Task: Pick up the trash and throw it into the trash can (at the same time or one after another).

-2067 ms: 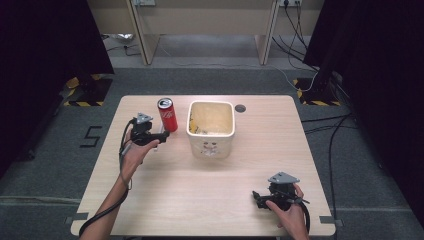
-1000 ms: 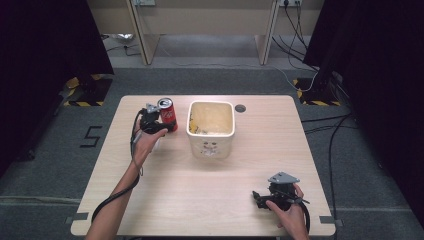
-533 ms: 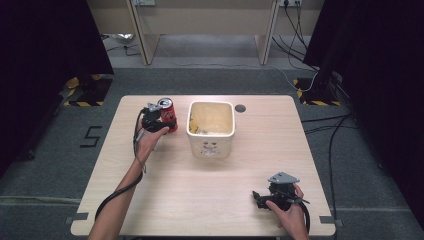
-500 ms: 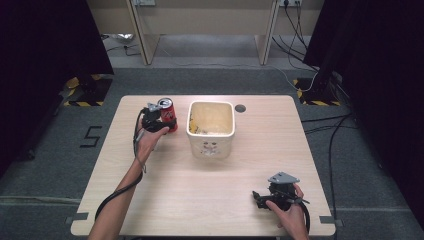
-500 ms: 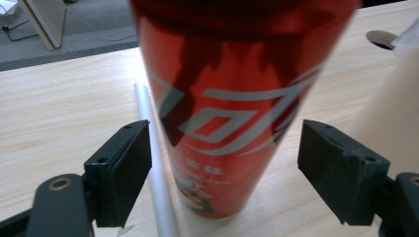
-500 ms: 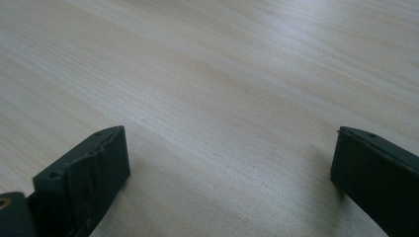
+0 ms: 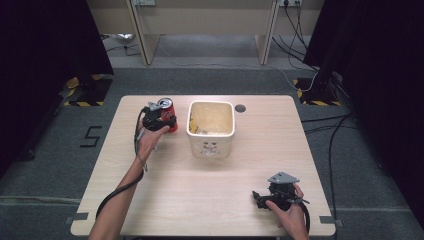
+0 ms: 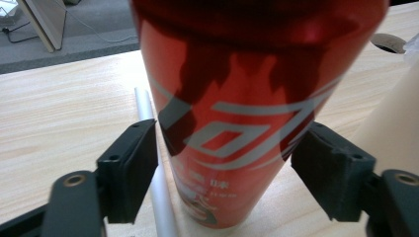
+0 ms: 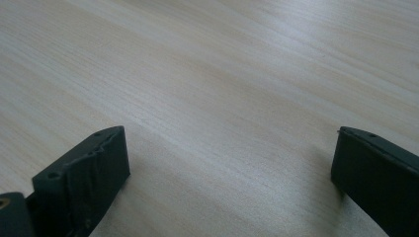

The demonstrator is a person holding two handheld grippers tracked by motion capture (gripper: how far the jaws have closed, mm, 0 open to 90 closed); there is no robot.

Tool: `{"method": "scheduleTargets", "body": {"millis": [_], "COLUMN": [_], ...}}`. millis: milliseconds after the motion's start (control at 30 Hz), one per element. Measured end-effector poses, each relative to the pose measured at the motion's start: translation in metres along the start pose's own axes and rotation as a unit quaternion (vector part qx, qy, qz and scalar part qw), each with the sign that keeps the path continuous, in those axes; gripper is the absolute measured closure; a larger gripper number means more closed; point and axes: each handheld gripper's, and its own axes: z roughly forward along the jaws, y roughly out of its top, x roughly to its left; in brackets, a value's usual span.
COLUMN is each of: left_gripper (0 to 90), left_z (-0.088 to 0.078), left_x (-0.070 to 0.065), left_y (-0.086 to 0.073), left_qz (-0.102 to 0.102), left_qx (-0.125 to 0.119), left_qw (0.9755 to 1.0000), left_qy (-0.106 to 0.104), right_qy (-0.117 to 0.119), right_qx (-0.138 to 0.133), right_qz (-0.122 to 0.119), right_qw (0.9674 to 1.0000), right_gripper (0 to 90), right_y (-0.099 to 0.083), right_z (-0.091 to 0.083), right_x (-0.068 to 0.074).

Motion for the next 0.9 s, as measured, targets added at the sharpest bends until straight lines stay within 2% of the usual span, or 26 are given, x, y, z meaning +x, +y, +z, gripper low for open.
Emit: {"method": "scheduleTargets", "body": {"millis": [167, 500, 900], "left_gripper": [32.9, 33.9, 34.2], "left_z": [0.004, 0.002, -0.016], "left_x": [0.000, 0.000, -0.005], "left_y": [0.001, 0.002, 0.013], "left_qz": [0.007, 0.011, 0.017], "left_qx": [0.001, -0.001, 0.001], "left_qw": [1.0000, 0.9999, 0.9997], "left_qy": [-0.001, 0.003, -0.017], "right_qy": [0.001, 0.000, 0.000], "right_qx": [0.000, 0.001, 0.001], "right_qz": [0.001, 0.001, 0.000], "right_qw": [1.0000, 1.0000, 1.0000], "right_gripper": [1.7, 1.7, 1.7], "right_y": [0.000, 0.000, 0.000], "right_z": [0.000, 0.000, 0.000], "right_x": [0.000, 0.000, 0.000]}}
